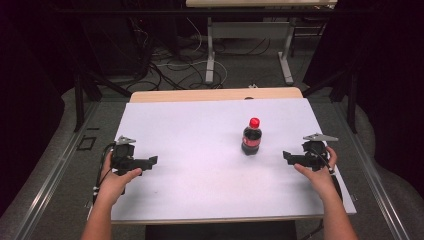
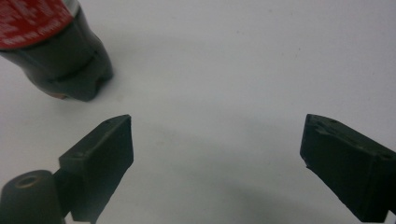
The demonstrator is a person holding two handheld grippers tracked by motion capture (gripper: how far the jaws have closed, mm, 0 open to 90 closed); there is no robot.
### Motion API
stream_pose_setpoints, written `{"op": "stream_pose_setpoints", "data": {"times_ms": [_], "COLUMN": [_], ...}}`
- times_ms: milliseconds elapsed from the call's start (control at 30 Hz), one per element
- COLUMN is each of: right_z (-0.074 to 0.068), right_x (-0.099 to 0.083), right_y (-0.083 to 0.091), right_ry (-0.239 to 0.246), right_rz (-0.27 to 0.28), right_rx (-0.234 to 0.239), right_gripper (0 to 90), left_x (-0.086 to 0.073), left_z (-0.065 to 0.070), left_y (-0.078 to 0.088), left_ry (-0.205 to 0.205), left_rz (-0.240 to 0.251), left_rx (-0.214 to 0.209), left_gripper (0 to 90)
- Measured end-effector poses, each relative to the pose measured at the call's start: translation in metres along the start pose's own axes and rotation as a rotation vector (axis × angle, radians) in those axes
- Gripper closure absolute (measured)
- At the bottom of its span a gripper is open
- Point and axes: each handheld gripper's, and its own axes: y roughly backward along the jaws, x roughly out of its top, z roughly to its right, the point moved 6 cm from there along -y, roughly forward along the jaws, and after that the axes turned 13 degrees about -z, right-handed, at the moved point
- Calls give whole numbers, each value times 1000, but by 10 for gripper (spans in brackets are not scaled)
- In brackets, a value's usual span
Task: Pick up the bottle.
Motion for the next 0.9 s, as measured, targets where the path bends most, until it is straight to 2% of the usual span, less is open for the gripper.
{"op": "stream_pose_setpoints", "data": {"times_ms": [33, 100, 167, 267, 333, 467, 500, 533, 600, 633, 667, 700, 833, 867, 900], "right_z": [-4, -7, -15, -21, -24, -32, -37, -37, -44, -46, -46, -52, -67, -67, -75], "right_x": [4, 6, 10, 13, 15, 21, 23, 23, 28, 30, 30, 35, 45, 45, 50], "right_y": [7, 10, 16, 20, 21, 24, 24, 24, 22, 22, 22, 20, 16, 16, 13], "right_ry": [18, 24, 43, 79, 85, 121, 143, 143, 181, 188, 188, 204, 228, 228, 237], "right_rz": [17, 26, 37, 49, 53, 61, 62, 62, 70, 69, 69, 67, 77, 77, 80], "right_rx": [3, 10, 46, 44, 42, 48, 51, 51, 64, 69, 69, 79, 114, 114, 127], "right_gripper": [137, 141, 151, 154, 159, 167, 175, 175, 193, 200, 200, 208, 214, 214, 214], "left_x": [1, 2, 4, 6, 7, 8, 8, 7, 9, 8, 9, 9, 9, 9, 9], "left_z": [0, 2, 4, 8, 12, 18, 20, 20, 23, 25, 26, 27, 30, 30, 30], "left_y": [5, 12, 18, 26, 28, 29, 29, 30, 29, 29, 29, 29, 29, 29, 29], "left_ry": [-8, -12, -22, -30, -29, -41, -46, -57, -64, -69, -65, -76, -70, -69, -68], "left_rz": [7, 25, 35, 45, 70, 63, 64, 45, 61, 49, 58, 51, 55, 56, 56], "left_rx": [-2, 0, -1, -7, -15, -25, -22, -19, -19, -20, -20, -18, -28, -30, -30], "left_gripper": [6, 6, 6, 8, 9, 10, 10, 10, 10, 10, 10, 10, 10, 10, 10]}}
